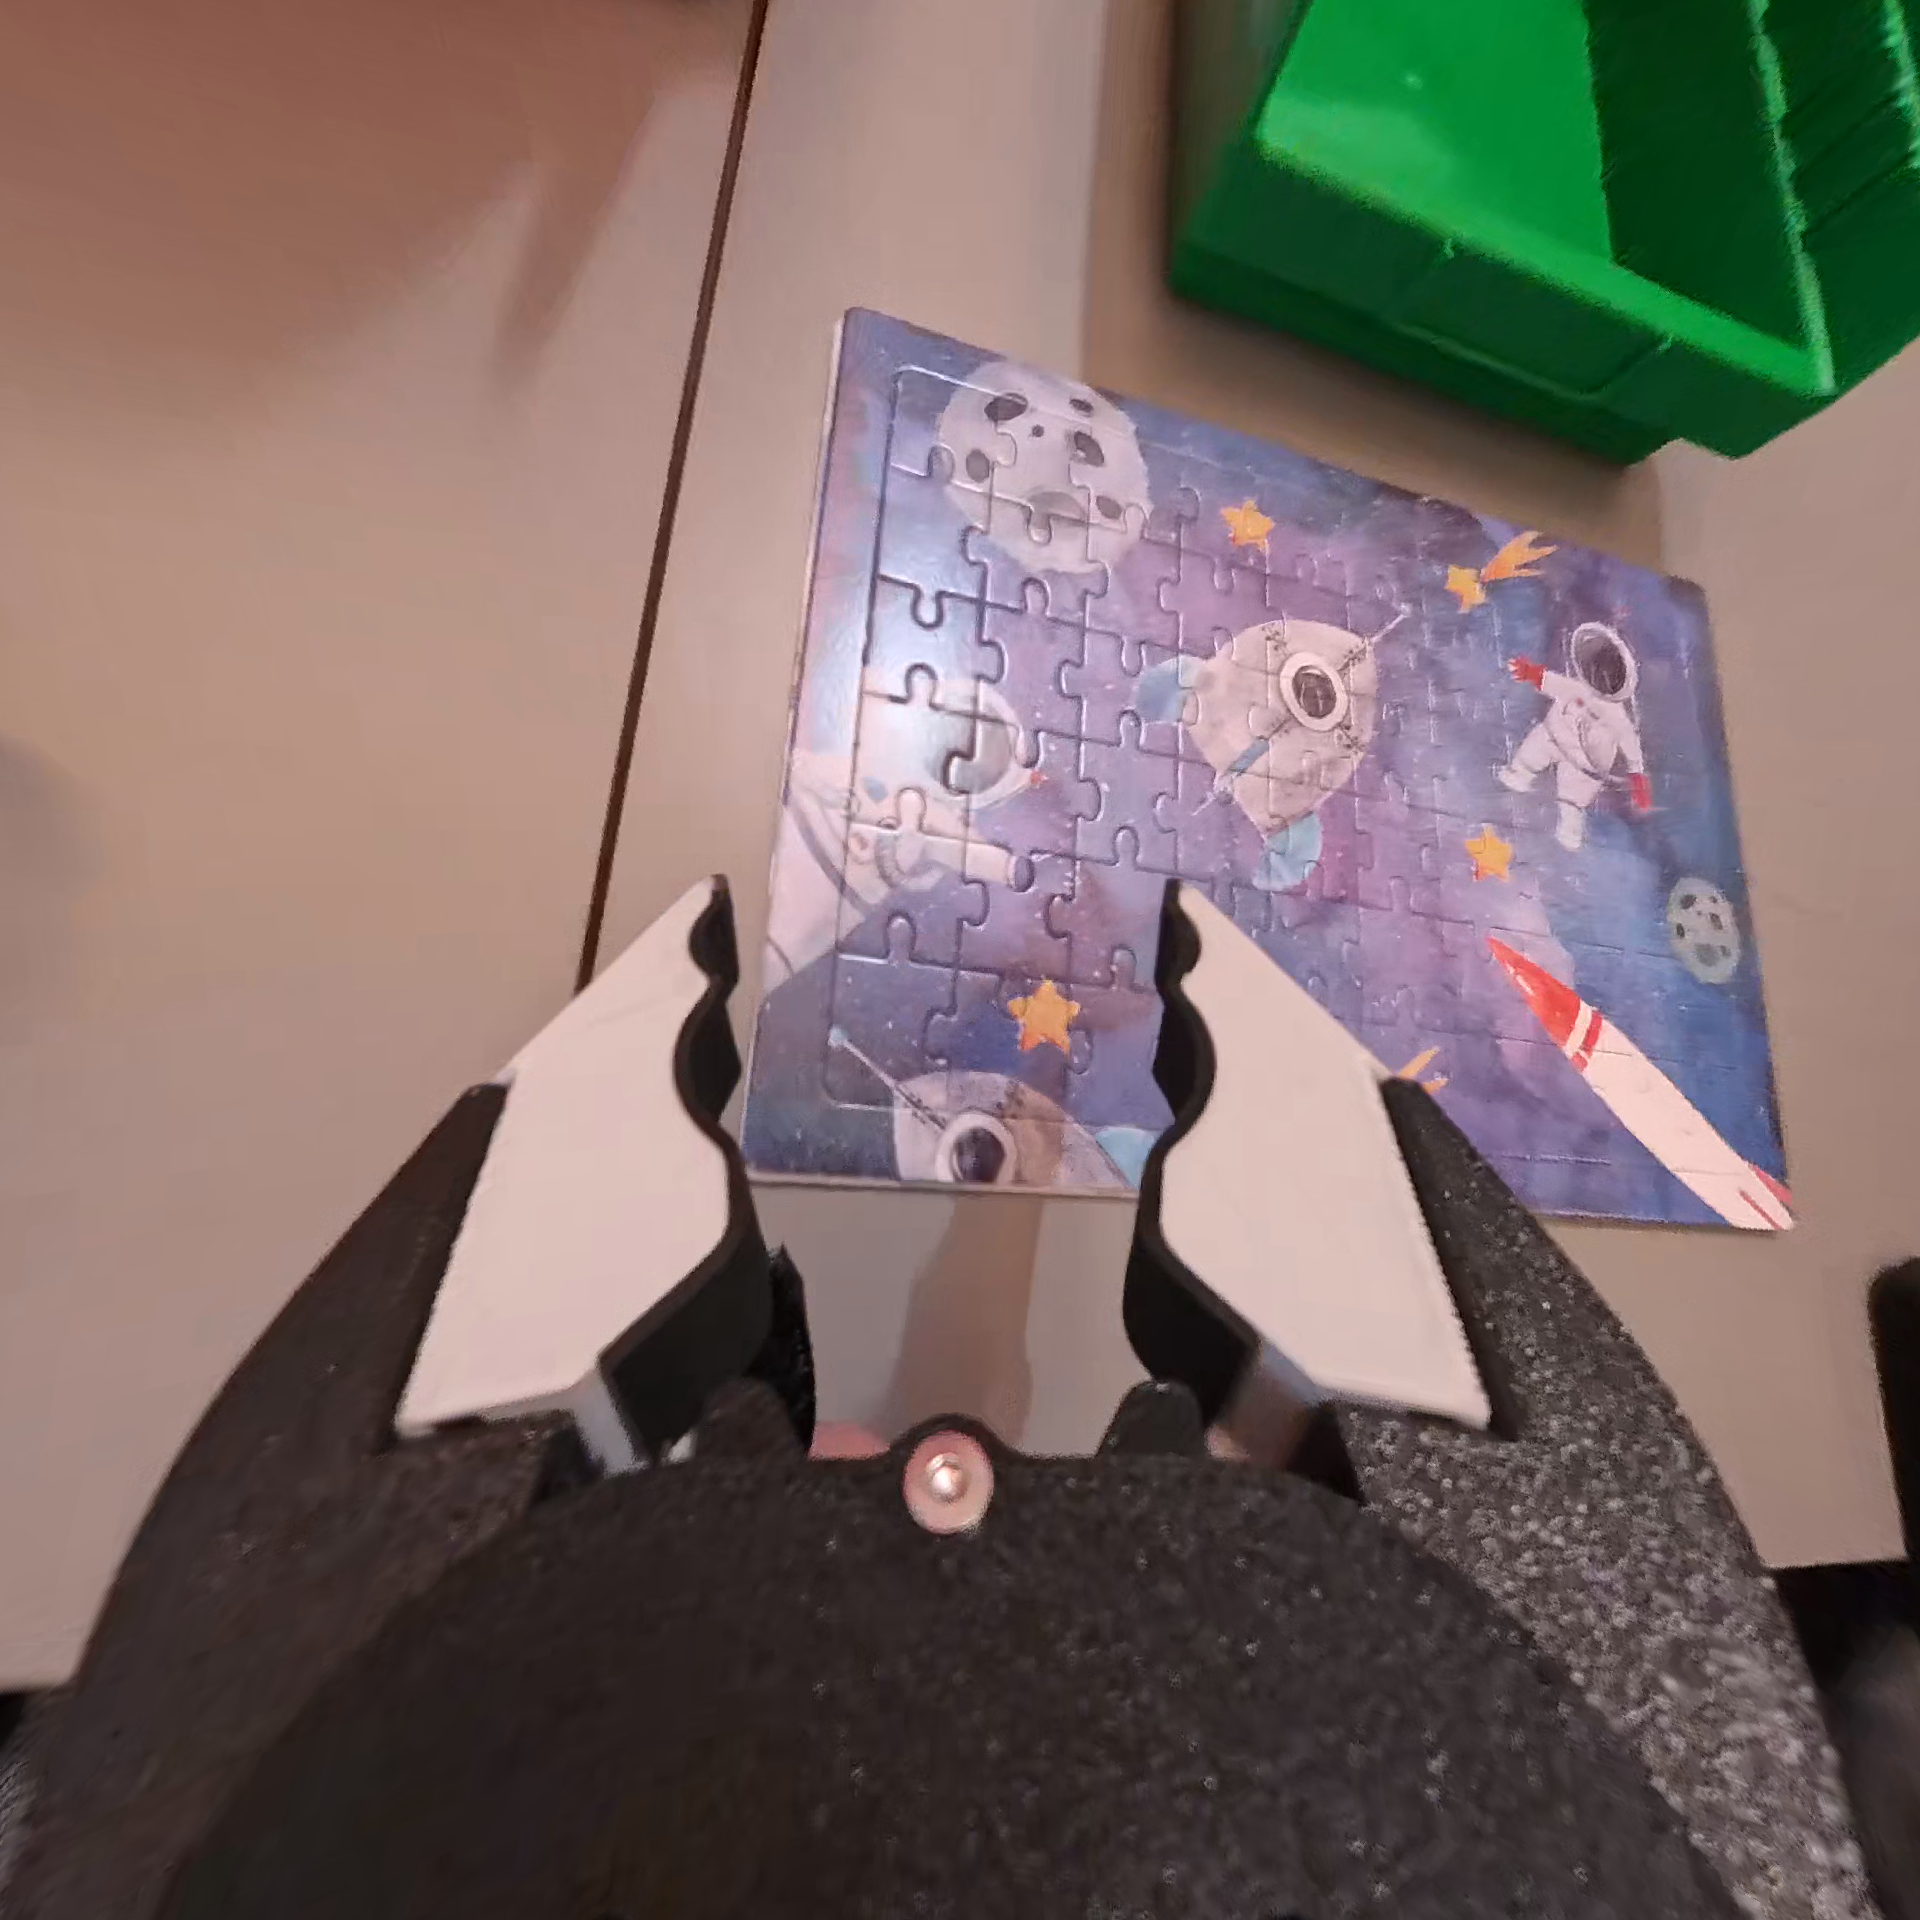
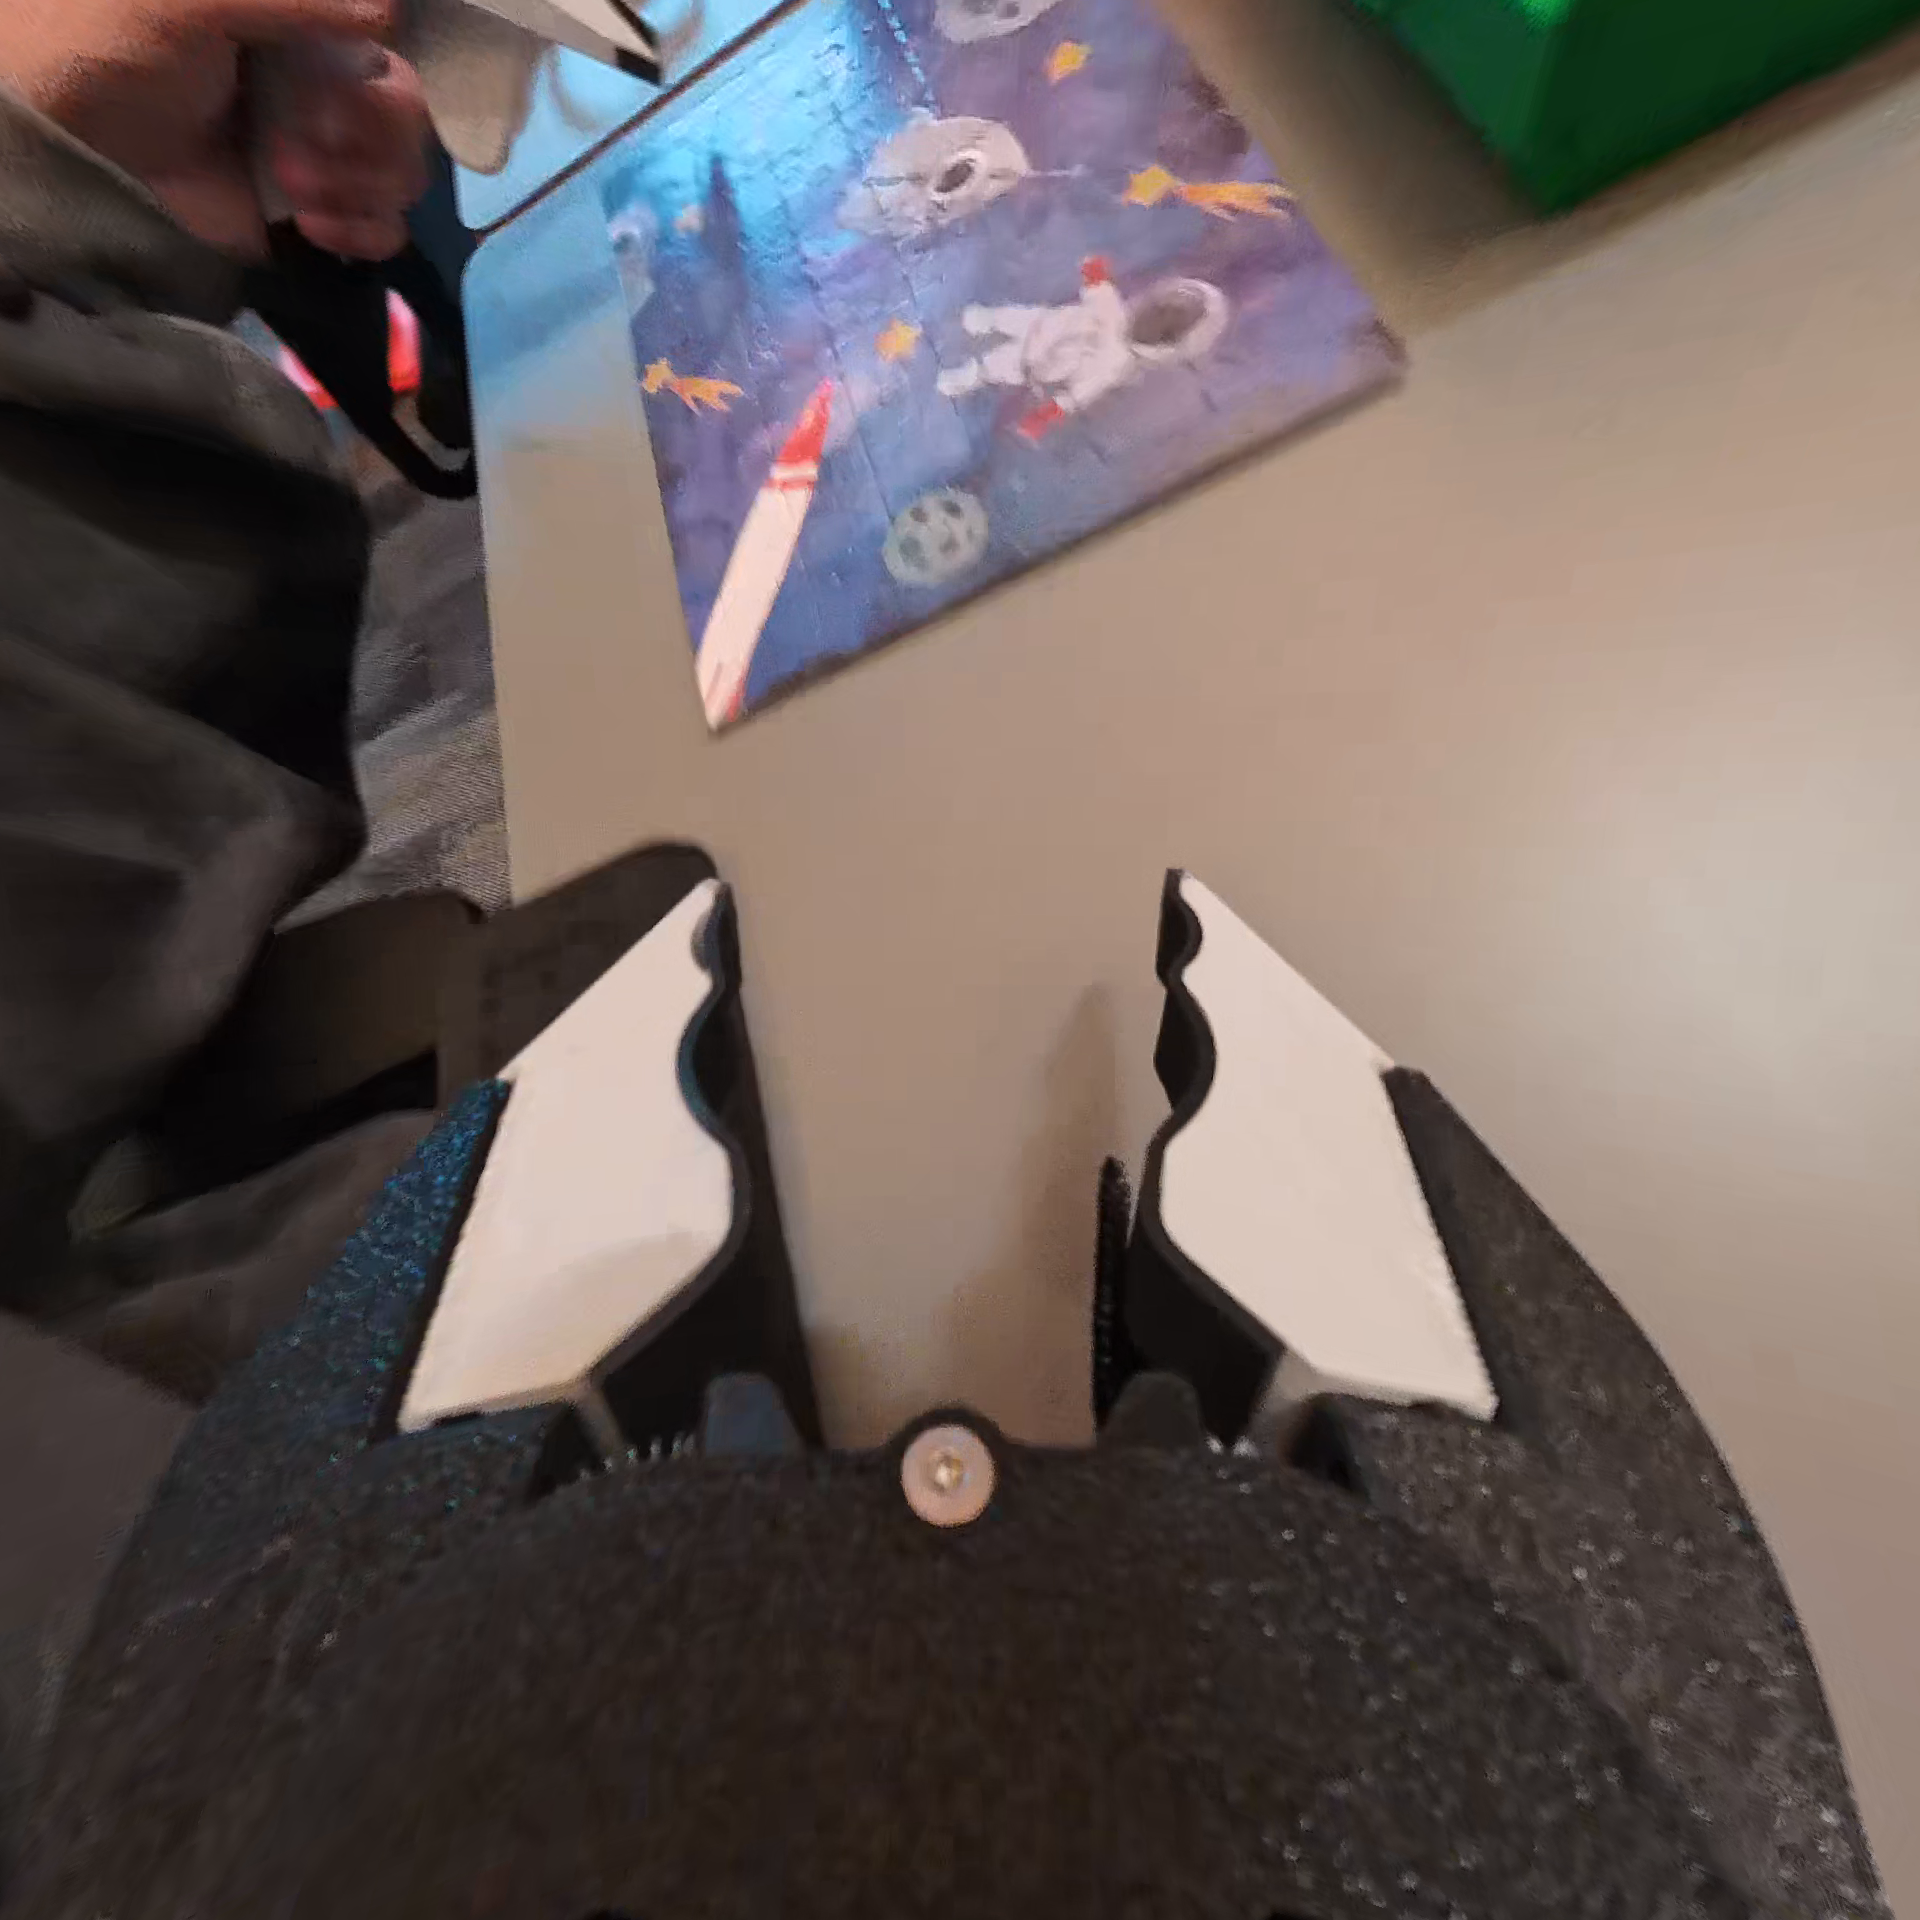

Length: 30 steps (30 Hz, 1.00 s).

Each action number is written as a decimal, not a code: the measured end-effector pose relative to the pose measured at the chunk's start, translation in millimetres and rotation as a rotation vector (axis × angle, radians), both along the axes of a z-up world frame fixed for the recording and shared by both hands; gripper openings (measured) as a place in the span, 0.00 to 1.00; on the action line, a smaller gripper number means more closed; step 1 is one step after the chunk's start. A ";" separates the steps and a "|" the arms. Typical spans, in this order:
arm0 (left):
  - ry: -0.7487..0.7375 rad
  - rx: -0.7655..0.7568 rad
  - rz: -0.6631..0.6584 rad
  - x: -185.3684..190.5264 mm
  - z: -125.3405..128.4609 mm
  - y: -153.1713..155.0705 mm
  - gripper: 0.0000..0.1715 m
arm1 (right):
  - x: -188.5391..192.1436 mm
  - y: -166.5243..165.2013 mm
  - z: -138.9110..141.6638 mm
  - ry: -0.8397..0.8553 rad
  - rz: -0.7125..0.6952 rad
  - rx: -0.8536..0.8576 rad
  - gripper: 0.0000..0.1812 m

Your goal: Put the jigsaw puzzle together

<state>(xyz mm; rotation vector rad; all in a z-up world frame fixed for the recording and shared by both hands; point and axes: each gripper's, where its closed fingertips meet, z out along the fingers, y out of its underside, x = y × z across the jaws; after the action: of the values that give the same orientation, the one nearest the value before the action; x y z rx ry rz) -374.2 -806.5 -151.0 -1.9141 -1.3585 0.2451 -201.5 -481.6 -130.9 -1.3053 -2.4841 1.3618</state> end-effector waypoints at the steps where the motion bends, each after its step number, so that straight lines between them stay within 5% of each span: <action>1: 0.002 0.025 -0.008 -3.4 -2.0 0.0 0.48 | -10.4 -22.8 -5.7 0.005 0.030 -0.015 0.44; 6: -0.007 0.071 -0.053 -4.9 -19.7 3.7 0.47 | -42.5 -74.1 -43.3 0.033 0.120 0.127 0.48; 16: -0.003 0.017 -0.083 7.9 -22.1 17.5 0.52 | -50.5 -97.6 -36.1 -0.007 0.035 -0.039 0.53; 22: -0.003 -0.044 -0.058 12.1 -24.8 14.9 0.56 | -51.4 -101.6 8.8 0.029 0.033 -0.314 0.53; 27: -0.042 0.055 -0.067 20.9 -17.3 20.0 0.55 | -37.3 -101.2 74.4 0.103 0.071 -0.540 0.43; 30: -0.055 0.088 -0.083 31.7 -15.5 28.9 0.55 | -28.0 -93.6 87.3 0.023 0.057 -0.628 0.41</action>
<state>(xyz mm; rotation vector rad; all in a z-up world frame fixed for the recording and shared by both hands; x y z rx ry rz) -342.4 -777.7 -166.5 -1.9107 -1.3006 0.0915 -229.5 -575.2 -43.6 -1.2760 -2.1620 2.2710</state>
